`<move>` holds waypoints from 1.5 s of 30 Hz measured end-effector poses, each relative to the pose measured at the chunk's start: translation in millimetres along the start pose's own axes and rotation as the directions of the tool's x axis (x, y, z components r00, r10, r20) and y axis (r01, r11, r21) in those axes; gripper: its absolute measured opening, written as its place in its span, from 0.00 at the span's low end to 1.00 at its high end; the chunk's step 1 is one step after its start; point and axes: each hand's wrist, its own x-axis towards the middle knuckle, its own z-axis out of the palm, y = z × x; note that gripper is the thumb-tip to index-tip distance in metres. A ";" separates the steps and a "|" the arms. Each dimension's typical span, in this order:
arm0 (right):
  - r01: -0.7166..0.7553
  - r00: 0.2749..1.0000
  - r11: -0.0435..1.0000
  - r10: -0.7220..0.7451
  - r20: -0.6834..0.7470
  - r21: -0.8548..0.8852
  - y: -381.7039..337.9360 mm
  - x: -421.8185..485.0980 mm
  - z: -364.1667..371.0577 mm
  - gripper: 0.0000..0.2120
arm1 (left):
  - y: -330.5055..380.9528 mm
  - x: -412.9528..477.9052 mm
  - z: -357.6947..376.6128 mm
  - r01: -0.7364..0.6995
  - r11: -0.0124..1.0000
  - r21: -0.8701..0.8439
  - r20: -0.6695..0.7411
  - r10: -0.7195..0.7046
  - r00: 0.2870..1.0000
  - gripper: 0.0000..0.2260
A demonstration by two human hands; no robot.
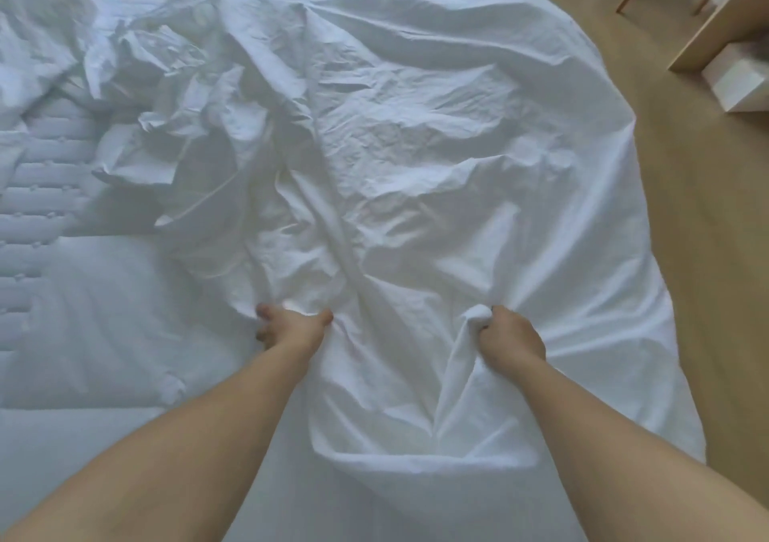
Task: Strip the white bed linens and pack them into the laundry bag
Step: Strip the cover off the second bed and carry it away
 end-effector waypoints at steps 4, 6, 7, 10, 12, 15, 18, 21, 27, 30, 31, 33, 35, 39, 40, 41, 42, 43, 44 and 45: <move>-0.023 0.997 0.961 0.043 -0.066 0.275 -49.3 -26.3 -6.4 0.17 | 20.5 -14.3 -17.2 -0.258 0.949 -0.182 0.062 0.272 0.960 0.16; 0.036 0.992 0.917 0.015 -0.127 0.397 -82.5 -45.5 -15.3 0.20 | 41.5 -33.2 -36.1 -0.372 0.900 -0.230 0.053 0.393 0.918 0.08; 0.089 0.988 0.891 -0.023 -0.150 0.446 -99.6 -56.3 -20.2 0.18 | 53.3 -42.1 -47.9 -0.425 0.872 -0.242 0.037 0.446 0.894 0.08; 0.331 0.938 0.788 -0.214 -0.272 0.519 -147.2 -105.0 -30.9 0.17 | 80.9 -70.5 -89.4 -0.622 0.750 -0.223 -0.055 0.628 0.777 0.13; 0.490 0.868 0.703 -0.339 -0.363 0.515 -165.3 -145.1 -28.0 0.15 | 79.2 -87.7 -114.9 -0.758 0.609 -0.232 -0.081 0.765 0.639 0.13; 0.536 0.835 0.640 -0.497 -0.235 0.550 -161.2 -187.1 -9.8 0.07 | 51.5 -101.3 -141.6 -0.874 0.463 -0.145 0.097 0.886 0.453 0.12; 0.495 0.806 0.765 -0.582 0.112 0.412 -133.4 -192.3 3.0 0.11 | 17.9 -94.2 -149.1 -0.880 0.474 0.023 0.358 0.818 0.450 0.14; 0.333 0.847 0.899 -0.417 0.330 0.283 -106.5 -181.1 -3.3 0.13 | -5.4 -75.6 -140.2 -0.832 0.456 0.315 0.530 0.643 0.553 0.18; 0.266 0.962 0.951 -0.251 -0.107 0.155 -96.5 -115.4 -26.4 0.24 | 18.1 -49.4 -132.1 -0.686 0.580 0.439 0.120 0.719 0.684 0.19; 0.204 0.974 0.974 -0.192 -0.118 0.101 -101.4 -74.9 -34.8 0.36 | 47.4 -19.5 -134.3 -0.554 0.726 0.407 -0.077 0.632 0.771 0.28; 0.180 0.981 0.981 -0.173 -0.091 0.077 -103.8 -60.7 -36.3 0.41 | 54.1 -8.1 -134.5 -0.501 0.766 0.404 -0.079 0.575 0.814 0.35; 0.145 0.988 0.987 -0.142 -0.057 0.065 -111.6 -33.4 -38.0 0.49 | 60.9 15.5 -131.9 -0.396 0.835 0.381 -0.087 0.459 0.884 0.45; 0.115 0.993 0.989 -0.112 -0.038 0.093 -122.9 -7.1 -38.5 0.56 | 63.4 38.9 -126.5 -0.301 0.896 0.325 -0.101 0.349 0.932 0.52; 0.018 0.999 0.984 -0.012 -0.036 0.176 -144.6 40.7 -38.5 0.67 | 75.8 70.4 -110.4 -0.214 0.953 0.213 -0.146 0.248 0.958 0.58; -0.003 0.999 0.983 0.013 -0.050 0.186 -148.9 53.0 -39.6 0.68 | 81.6 77.1 -106.3 -0.195 0.966 0.170 -0.165 0.223 0.961 0.59; -0.021 0.997 0.983 0.035 -0.074 0.184 -152.6 65.1 -41.0 0.70 | 88.5 84.2 -102.5 -0.178 0.977 0.116 -0.185 0.197 0.963 0.59; -0.037 0.993 0.983 0.057 -0.104 0.180 -155.4 76.7 -42.9 0.71 | 96.0 91.8 -99.2 -0.162 0.985 0.051 -0.196 0.169 0.966 0.60; -0.054 0.988 0.980 0.080 -0.131 0.190 -156.8 88.0 -45.0 0.72 | 103.6 99.8 -96.5 -0.149 0.989 -0.019 -0.196 0.142 0.970 0.60; -0.072 0.983 0.972 0.107 -0.146 0.223 -158.2 99.7 -47.3 0.73 | 110.3 107.8 -93.8 -0.135 0.988 -0.081 -0.190 0.117 0.975 0.60; -0.093 0.980 0.955 0.138 -0.144 0.281 -159.2 110.8 -49.7 0.74 | 115.8 115.2 -91.6 -0.120 0.985 -0.120 -0.185 0.096 0.978 0.61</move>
